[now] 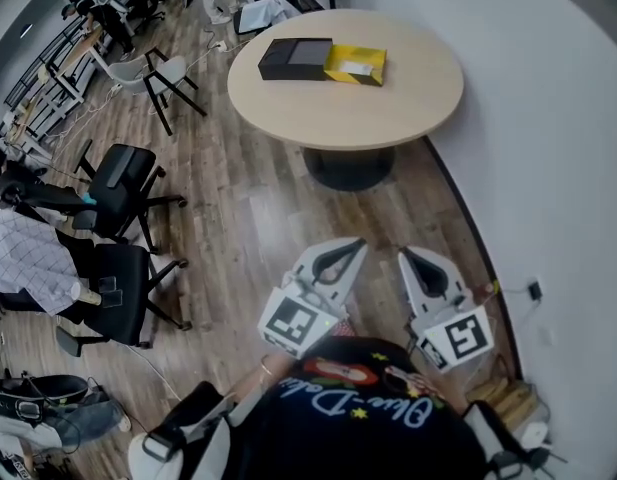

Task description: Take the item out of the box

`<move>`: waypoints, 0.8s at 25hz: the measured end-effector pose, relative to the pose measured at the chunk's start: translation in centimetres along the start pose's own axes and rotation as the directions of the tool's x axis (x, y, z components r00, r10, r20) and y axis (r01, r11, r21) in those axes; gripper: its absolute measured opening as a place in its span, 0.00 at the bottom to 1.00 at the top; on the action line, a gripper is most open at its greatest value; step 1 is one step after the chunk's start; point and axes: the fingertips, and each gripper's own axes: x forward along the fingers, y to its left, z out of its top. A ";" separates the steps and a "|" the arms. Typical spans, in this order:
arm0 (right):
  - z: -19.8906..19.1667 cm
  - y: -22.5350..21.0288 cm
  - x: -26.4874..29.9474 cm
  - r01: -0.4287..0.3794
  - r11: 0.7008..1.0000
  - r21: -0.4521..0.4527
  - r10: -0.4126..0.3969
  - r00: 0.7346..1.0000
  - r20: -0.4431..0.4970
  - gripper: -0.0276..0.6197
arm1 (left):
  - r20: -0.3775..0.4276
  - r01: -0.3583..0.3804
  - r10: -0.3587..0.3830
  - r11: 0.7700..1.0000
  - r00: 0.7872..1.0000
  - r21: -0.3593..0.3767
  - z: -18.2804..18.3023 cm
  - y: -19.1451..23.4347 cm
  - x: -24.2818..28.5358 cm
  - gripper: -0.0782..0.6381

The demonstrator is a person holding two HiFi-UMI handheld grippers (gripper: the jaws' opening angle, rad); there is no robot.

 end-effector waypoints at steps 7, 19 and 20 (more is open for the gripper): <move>0.6 -1.5 3.1 0.024 1.000 0.003 -0.024 1.000 0.003 0.04 | 0.014 0.019 -0.019 1.000 1.000 0.001 0.0 3.1 1.8 0.09; 0.6 -2.6 8.2 0.029 0.999 -0.024 -0.030 0.999 -0.028 0.04 | 0.028 0.035 -0.035 0.999 0.999 -0.008 -0.2 8.2 3.4 0.09; 0.7 -2.6 8.6 0.030 0.999 -0.028 -0.030 0.999 -0.029 0.04 | 0.030 0.035 -0.035 0.999 0.999 -0.009 -0.2 8.6 3.3 0.09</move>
